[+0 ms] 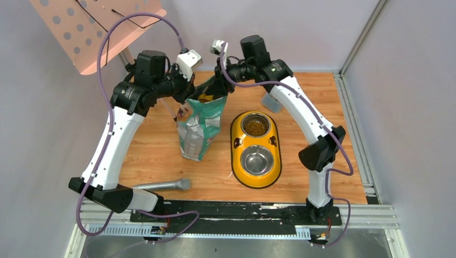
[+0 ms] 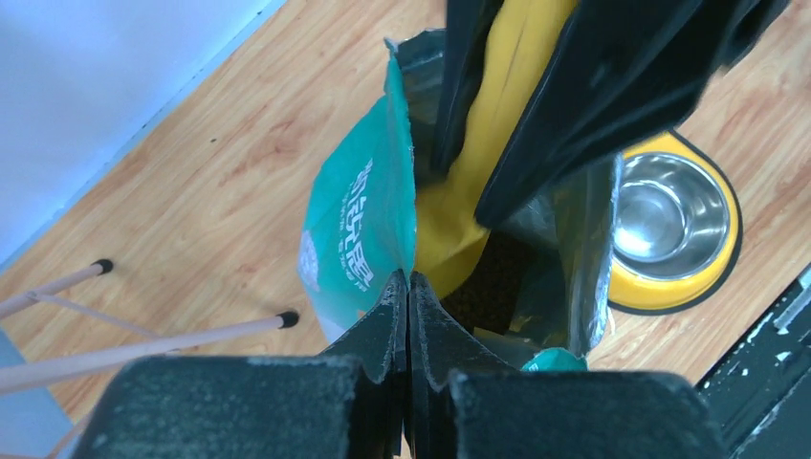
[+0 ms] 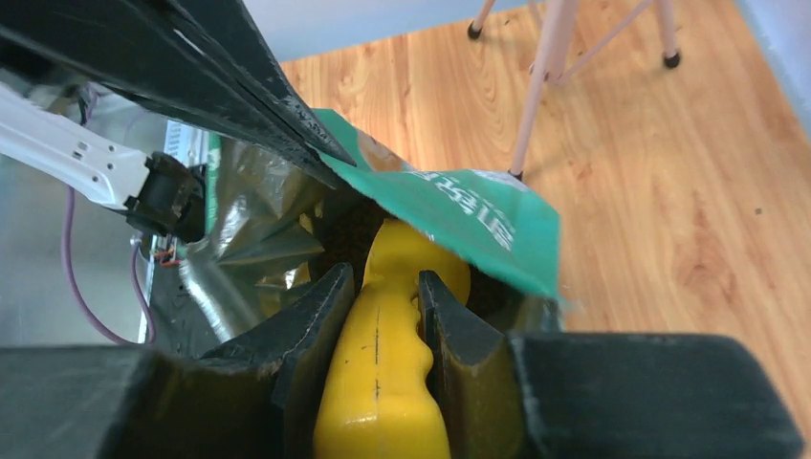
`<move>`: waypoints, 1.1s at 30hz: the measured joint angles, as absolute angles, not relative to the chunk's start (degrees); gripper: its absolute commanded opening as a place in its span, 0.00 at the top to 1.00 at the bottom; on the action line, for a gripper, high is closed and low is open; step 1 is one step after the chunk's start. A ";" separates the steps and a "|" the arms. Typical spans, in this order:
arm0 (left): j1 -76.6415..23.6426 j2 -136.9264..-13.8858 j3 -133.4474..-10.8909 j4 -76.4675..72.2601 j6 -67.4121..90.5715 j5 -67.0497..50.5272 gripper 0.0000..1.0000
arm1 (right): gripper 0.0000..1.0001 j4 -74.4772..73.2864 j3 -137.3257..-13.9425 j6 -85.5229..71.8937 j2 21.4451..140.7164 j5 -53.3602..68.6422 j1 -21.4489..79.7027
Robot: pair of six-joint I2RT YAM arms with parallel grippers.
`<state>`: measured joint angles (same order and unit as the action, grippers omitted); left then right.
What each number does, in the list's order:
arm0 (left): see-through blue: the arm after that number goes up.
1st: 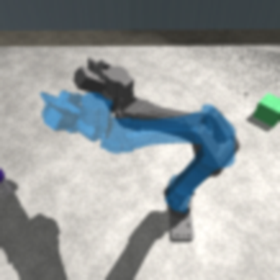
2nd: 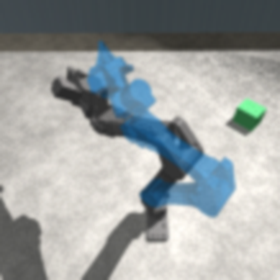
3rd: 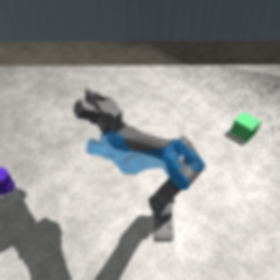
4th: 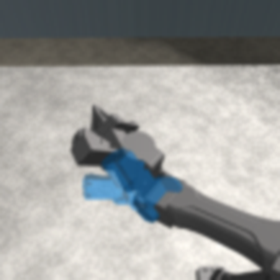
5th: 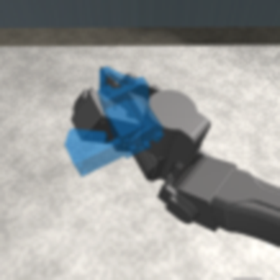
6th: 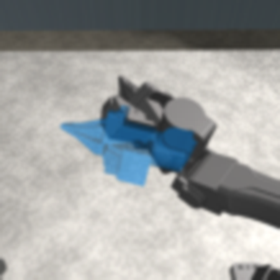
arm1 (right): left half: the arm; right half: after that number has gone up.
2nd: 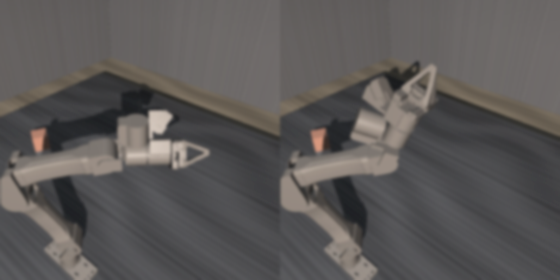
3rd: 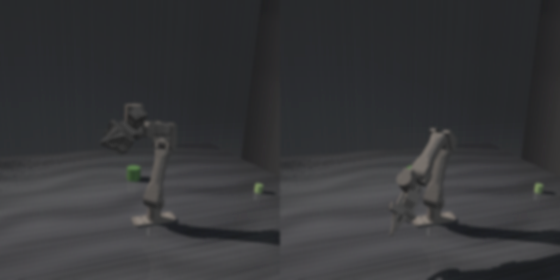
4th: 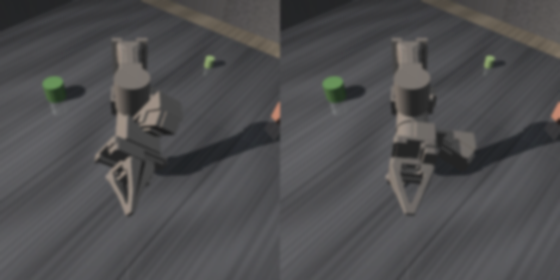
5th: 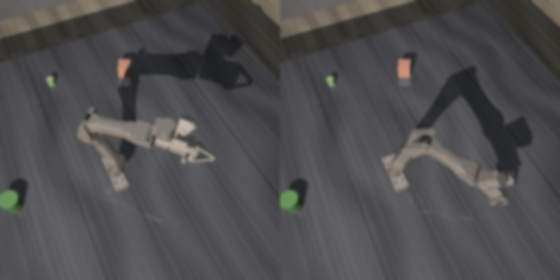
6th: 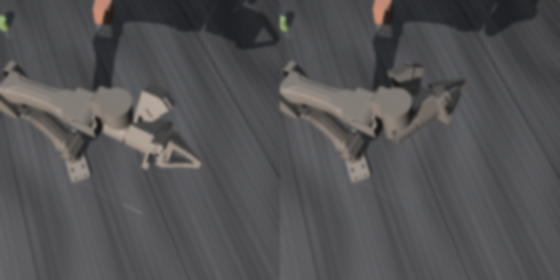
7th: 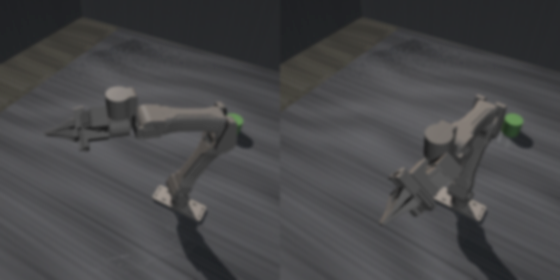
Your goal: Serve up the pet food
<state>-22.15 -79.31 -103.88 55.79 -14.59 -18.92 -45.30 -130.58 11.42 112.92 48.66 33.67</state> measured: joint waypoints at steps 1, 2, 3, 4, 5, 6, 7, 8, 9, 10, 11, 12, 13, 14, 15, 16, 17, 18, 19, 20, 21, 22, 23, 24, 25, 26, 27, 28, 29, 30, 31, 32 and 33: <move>-22.15 -79.09 -103.46 55.31 -14.26 -19.11 1.00 | 1.00 -45.76 -130.37 12.19 113.36 48.03 34.44; -22.15 -78.81 -102.96 54.76 -13.98 -19.20 1.00 | 1.00 -46.24 -130.26 12.84 114.08 47.24 35.24; -22.15 -78.48 -102.30 54.04 -13.61 -19.25 1.00 | 1.00 -46.46 -130.21 13.30 114.89 46.37 35.92; -22.17 -78.13 -101.67 53.32 -13.10 -19.22 1.00 | 1.00 -46.41 -130.21 13.56 115.85 45.47 36.40; -22.15 -77.87 -101.16 52.73 -12.78 -18.94 1.00 | 1.00 -46.26 -130.21 13.63 116.46 44.75 36.62; -22.15 -77.60 -100.27 51.72 -12.45 -18.48 1.00 | 1.00 -45.69 -130.21 13.61 117.03 44.16 36.69; -22.13 -77.56 -99.81 51.03 -12.21 -18.31 1.00 | 1.00 -45.15 -130.10 13.58 117.21 43.68 36.69; -22.13 -77.49 -99.18 50.02 -11.79 -18.24 1.00 | 1.00 -44.56 -129.95 13.56 117.25 42.74 36.69; -22.15 -77.47 -98.76 49.34 -11.42 -18.20 1.00 | 1.00 -43.81 -129.62 13.47 117.25 41.87 36.69; -22.22 -77.45 -98.48 48.66 -10.96 -18.06 1.00 | 1.00 -42.94 -129.40 13.37 117.25 40.93 36.71; -22.20 -77.47 -98.35 48.27 -10.59 -17.89 1.00 | 1.00 -42.44 -129.27 13.28 117.25 40.25 36.75; -22.15 -77.47 -98.28 48.03 -10.31 -17.67 1.00 | 1.00 -42.06 -129.25 13.15 117.30 39.44 36.86; -22.11 -77.52 -98.30 47.90 -10.07 -17.47 1.00 | 1.00 -41.78 -129.25 13.13 117.30 38.65 37.01; -22.11 -77.52 -98.30 47.90 -9.85 -17.39 1.00 | 1.00 -41.54 -129.25 13.17 117.30 37.91 37.15; -22.11 -77.56 -98.30 47.90 -9.67 -17.30 1.00 | 1.00 -41.19 -129.25 13.28 117.30 37.12 37.34; -22.11 -77.58 -98.30 47.83 -9.45 -17.23 1.00 | 1.00 -40.93 -129.16 13.61 117.30 36.67 37.43; -22.11 -77.58 -98.28 47.75 -9.30 -17.08 1.00 | 1.00 -40.62 -128.99 14.13 117.30 36.42 37.50; -22.11 -77.58 -98.24 47.66 -9.26 -16.82 1.00 | 1.00 -40.14 -128.57 14.87 117.27 36.38 37.50; -22.11 -77.58 -98.15 47.48 -9.19 -16.56 1.00 | 1.00 -39.59 -128.03 15.73 117.23 36.42 37.52; -22.11 -77.58 -97.95 47.13 -9.13 -16.23 1.00 | 1.00 -39.07 -127.44 16.53 117.25 36.49 37.54; -22.11 -77.58 -97.62 46.72 -9.06 -15.97 1.00 | 1.00 -38.65 -126.87 17.15 117.23 36.60 37.56; -22.11 -77.58 -97.47 46.41 -9.02 -15.75 1.00 | 1.00 -38.24 -126.19 17.72 117.25 36.75 37.60; -22.13 -77.60 -97.41 46.22 -8.95 -15.38 1.00 | 1.00 -37.76 -125.12 18.31 117.23 37.10 37.65; -22.13 -77.62 -97.41 46.17 -8.86 -14.76 1.00 | 1.00 -36.93 -123.59 18.87 117.10 37.65 37.78; -22.13 -77.69 -97.43 46.24 -8.84 -14.09 1.00 | 1.00 -35.97 -122.15 19.40 116.90 38.06 37.95; -22.13 -77.84 -97.43 46.26 -8.84 -13.37 1.00 | 1.00 -34.46 -120.44 19.92 116.62 38.44 38.24; -22.13 -77.97 -97.43 46.26 -8.86 -12.80 1.00 | 1.00 -33.10 -118.58 20.51 116.18 38.68 38.57; -22.13 -78.11 -97.45 46.26 -8.88 -12.32 1.00 | 1.00 -31.62 -116.38 21.28 115.61 38.85 38.94; -22.15 -78.17 -97.45 46.28 -8.91 -12.03 1.00 | 1.00 -30.24 -114.50 21.96 115.20 38.89 39.38; -22.15 -78.26 -97.47 46.41 -8.93 -11.84 1.00 | 1.00 -29.26 -113.43 22.37 114.98 38.85 39.72; -22.15 -78.35 -97.56 46.63 -8.93 -11.84 1.00 | 1.00 -28.18 -112.20 22.85 114.80 38.70 40.14; -22.15 -78.54 -97.71 46.96 -8.84 -11.84 1.00 | 1.00 -26.96 -111.18 23.24 114.74 38.52 40.58; -22.15 -78.67 -97.80 47.16 -8.78 -11.90 1.00 | 1.00 -26.30 -110.63 23.42 114.72 38.44 40.91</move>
<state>-22.15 -78.67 -97.80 47.16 -8.78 -11.90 -26.30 -110.63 23.42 114.72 38.44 40.91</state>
